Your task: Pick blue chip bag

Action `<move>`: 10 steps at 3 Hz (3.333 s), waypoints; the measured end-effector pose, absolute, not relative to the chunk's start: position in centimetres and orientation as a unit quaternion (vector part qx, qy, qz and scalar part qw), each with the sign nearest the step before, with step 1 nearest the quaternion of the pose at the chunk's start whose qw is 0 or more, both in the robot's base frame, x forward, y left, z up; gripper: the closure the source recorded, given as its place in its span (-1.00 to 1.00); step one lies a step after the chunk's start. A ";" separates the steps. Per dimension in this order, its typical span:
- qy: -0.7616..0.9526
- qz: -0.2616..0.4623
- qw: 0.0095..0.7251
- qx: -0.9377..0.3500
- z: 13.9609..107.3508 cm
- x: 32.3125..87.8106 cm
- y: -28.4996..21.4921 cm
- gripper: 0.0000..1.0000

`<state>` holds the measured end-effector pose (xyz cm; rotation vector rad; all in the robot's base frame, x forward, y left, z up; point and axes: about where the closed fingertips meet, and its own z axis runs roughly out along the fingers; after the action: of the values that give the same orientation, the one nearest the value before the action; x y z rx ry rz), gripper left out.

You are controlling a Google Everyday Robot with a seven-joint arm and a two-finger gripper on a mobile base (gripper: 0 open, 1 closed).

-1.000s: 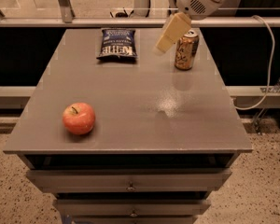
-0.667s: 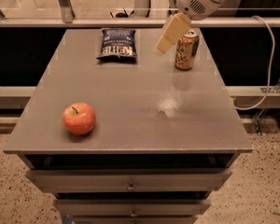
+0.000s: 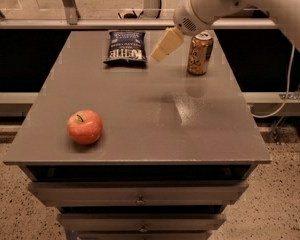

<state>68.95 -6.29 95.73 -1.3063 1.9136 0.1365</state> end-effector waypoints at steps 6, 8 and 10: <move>0.803 0.144 0.401 -0.418 85.0 83.1 3.4 -0.03; 0.781 0.171 0.439 -0.410 88.9 81.7 3.0 0.99; 0.690 0.275 0.530 -0.409 97.9 79.0 2.6 1.00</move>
Offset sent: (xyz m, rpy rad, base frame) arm 0.1401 0.0800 -0.0724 0.2385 0.0609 -0.1047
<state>78.96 2.57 97.91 -0.9757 1.6486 0.6576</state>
